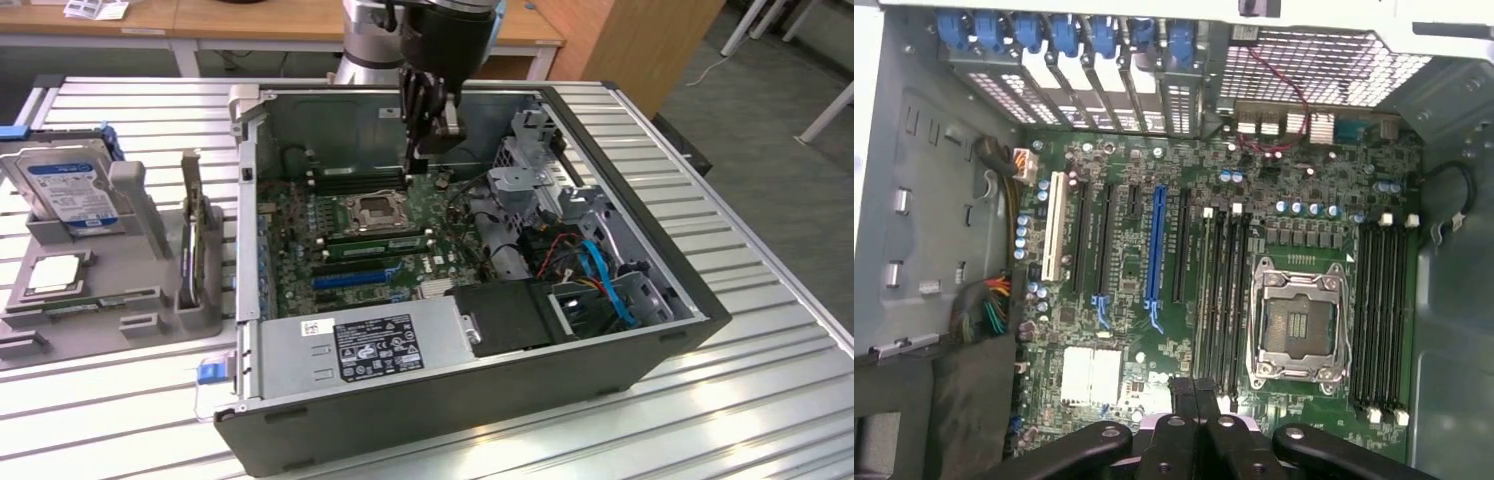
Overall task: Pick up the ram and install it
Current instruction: 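Press down the ram until it locks into place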
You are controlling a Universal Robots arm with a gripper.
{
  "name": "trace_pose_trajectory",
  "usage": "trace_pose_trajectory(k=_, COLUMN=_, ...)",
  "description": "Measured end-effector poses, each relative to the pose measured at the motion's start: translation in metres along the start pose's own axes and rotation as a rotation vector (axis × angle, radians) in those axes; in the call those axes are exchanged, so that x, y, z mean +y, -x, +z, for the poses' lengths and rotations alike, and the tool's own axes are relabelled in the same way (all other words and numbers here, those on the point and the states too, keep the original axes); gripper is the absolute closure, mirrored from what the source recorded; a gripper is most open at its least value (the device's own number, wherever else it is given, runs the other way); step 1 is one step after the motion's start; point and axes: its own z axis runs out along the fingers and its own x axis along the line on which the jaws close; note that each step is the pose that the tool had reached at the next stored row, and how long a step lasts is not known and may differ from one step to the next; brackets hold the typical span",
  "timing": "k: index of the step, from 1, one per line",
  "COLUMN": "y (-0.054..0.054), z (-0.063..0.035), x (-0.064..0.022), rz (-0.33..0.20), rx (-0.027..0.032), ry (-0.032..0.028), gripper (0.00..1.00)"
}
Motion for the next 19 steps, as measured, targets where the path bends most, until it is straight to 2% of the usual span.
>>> trace_pose_trajectory(k=19, y=0.0, z=0.0014, x=-0.0001, rz=0.339, rx=-0.0239, ry=0.0141, gripper=0.9)
